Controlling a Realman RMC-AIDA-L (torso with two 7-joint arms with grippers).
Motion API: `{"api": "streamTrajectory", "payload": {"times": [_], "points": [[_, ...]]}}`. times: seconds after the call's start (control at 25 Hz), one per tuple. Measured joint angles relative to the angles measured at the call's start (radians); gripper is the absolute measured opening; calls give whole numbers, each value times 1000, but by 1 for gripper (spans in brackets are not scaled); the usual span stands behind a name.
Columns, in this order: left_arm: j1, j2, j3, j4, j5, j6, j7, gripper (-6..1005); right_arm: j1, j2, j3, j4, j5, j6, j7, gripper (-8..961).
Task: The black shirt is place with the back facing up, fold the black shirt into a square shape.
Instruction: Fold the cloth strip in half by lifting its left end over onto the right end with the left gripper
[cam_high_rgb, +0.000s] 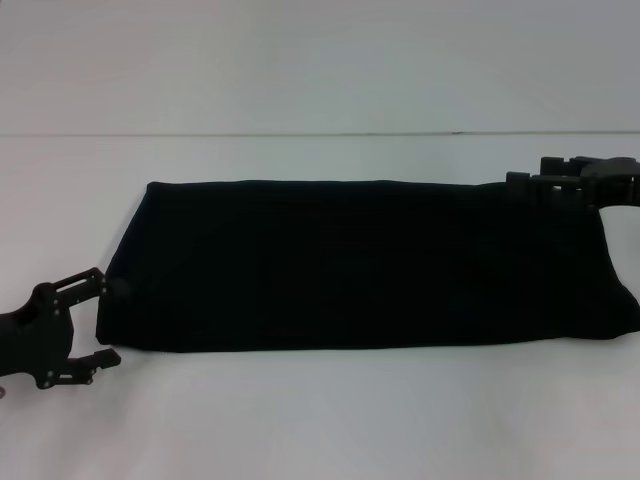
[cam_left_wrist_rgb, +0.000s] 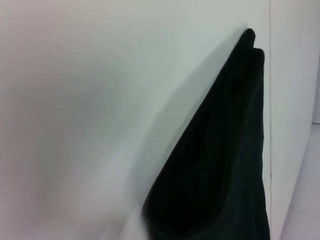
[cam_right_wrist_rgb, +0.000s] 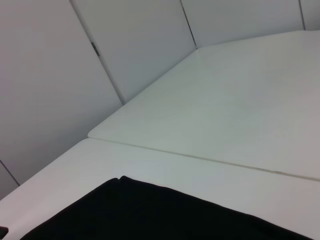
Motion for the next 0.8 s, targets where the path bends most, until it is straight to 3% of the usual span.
{"api": "streamTrajectory", "payload": {"times": [0.8], "points": [[-9,-12,5,-42,-7,-88,-4,960,4,3,2,-1,18,17,0,924]]}}
